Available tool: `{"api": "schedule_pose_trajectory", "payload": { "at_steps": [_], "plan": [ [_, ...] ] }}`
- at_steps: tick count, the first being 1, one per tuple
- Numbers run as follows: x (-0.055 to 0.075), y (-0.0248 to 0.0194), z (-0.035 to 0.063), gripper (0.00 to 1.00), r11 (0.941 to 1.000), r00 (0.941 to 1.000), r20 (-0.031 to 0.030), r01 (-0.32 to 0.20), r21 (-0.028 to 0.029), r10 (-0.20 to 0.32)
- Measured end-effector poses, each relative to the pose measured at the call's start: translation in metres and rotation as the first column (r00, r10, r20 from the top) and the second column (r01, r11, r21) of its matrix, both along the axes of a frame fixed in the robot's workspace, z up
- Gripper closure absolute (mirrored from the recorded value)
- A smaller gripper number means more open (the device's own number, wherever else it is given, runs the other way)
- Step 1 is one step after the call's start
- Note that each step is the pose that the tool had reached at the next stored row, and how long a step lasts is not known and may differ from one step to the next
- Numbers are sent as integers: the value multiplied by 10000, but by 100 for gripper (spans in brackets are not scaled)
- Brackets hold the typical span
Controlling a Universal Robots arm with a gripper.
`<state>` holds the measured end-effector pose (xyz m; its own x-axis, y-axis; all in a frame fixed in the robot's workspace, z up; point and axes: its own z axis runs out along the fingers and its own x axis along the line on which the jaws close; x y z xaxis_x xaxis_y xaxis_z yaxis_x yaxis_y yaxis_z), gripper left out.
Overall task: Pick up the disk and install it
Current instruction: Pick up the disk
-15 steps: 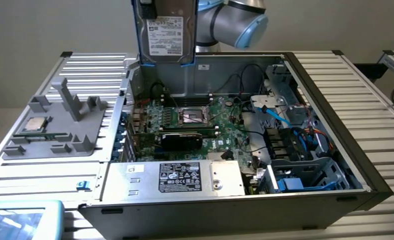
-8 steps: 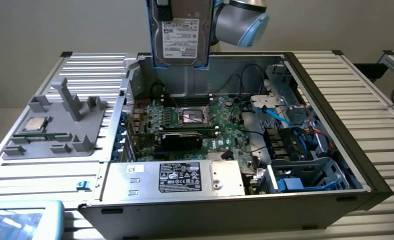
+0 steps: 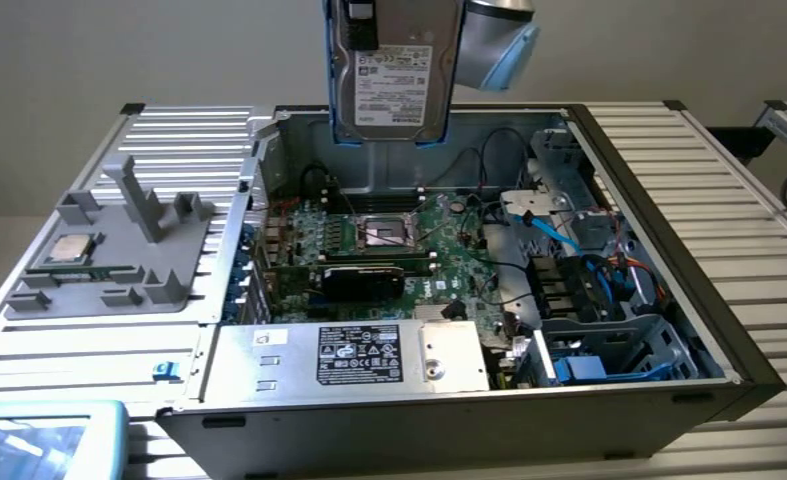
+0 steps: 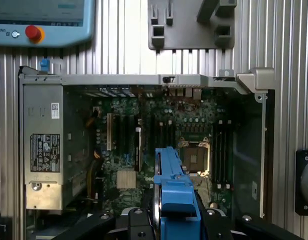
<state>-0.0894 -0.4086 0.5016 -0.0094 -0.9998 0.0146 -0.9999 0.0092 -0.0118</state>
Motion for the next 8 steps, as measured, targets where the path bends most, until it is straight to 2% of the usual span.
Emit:
{"api": "schedule_pose_trajectory", "payload": {
  "at_steps": [8],
  "plan": [
    [268,-205,28,63,10000,10000,0,0,39,0]
  ]
}}
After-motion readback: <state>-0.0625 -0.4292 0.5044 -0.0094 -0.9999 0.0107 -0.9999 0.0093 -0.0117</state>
